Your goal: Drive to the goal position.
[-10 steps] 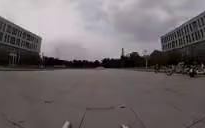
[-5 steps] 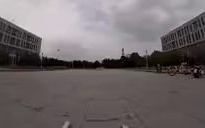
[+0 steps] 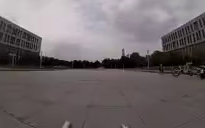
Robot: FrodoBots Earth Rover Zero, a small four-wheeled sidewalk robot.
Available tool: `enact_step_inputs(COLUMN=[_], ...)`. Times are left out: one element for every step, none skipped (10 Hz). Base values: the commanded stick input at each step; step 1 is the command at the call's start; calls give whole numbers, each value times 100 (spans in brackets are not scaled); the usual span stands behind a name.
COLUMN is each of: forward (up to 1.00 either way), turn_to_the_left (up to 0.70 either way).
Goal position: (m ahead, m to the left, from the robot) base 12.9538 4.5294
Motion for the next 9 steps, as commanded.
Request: enact_step_inputs(forward=[70, 70, 70, 70, 70, 70, 70, 70, 70], turn_to_the_left=[0, 0, 0, 0, 0, 0, 0, 0, 0])
